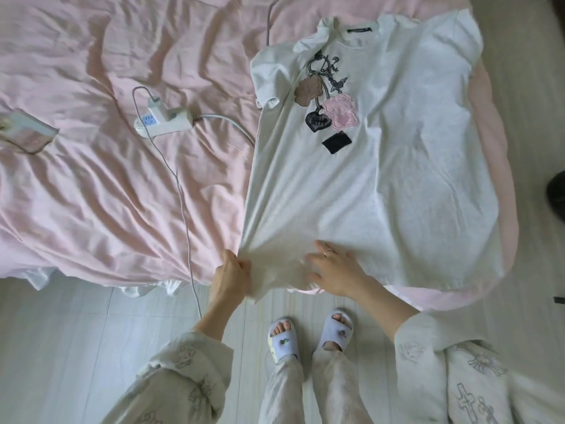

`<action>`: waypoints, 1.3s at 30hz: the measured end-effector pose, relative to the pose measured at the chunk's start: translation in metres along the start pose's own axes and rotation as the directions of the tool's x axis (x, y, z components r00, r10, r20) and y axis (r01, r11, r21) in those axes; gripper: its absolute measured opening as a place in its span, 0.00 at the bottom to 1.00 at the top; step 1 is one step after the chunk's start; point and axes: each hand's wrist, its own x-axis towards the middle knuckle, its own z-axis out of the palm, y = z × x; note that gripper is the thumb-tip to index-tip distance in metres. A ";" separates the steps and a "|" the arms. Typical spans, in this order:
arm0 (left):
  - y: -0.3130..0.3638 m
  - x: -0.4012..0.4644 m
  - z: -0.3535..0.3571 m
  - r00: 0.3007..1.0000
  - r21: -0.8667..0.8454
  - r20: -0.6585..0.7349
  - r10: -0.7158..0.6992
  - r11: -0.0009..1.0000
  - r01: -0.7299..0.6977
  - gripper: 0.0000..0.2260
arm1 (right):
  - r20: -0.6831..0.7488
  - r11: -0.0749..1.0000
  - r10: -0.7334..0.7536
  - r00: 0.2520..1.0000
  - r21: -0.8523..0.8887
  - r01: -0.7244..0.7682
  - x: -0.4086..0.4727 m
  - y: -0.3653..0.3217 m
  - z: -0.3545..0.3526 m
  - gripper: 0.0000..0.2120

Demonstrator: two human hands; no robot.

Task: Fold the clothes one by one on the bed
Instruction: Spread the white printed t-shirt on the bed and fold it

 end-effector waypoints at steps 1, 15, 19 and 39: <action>0.001 0.005 -0.003 0.999 0.051 0.041 -0.026 0.998 0.024 0.07 | 0.026 0.999 0.006 1.000 0.034 -0.007 -0.002 0.002 -0.002 0.22; 0.118 -0.017 0.035 0.923 0.085 0.084 0.374 0.921 -0.381 0.11 | -0.550 0.816 0.551 0.627 0.511 -0.269 -0.065 0.117 -0.027 0.15; 0.165 -0.049 0.077 0.831 0.093 0.145 0.537 0.829 -0.552 0.12 | -0.370 0.610 0.746 0.553 0.713 -0.345 -0.092 0.182 -0.018 0.20; 0.275 -0.112 0.205 0.655 0.386 0.360 0.665 0.532 -0.753 0.16 | -0.142 0.480 0.672 0.727 0.831 -0.281 -0.075 0.326 0.008 0.11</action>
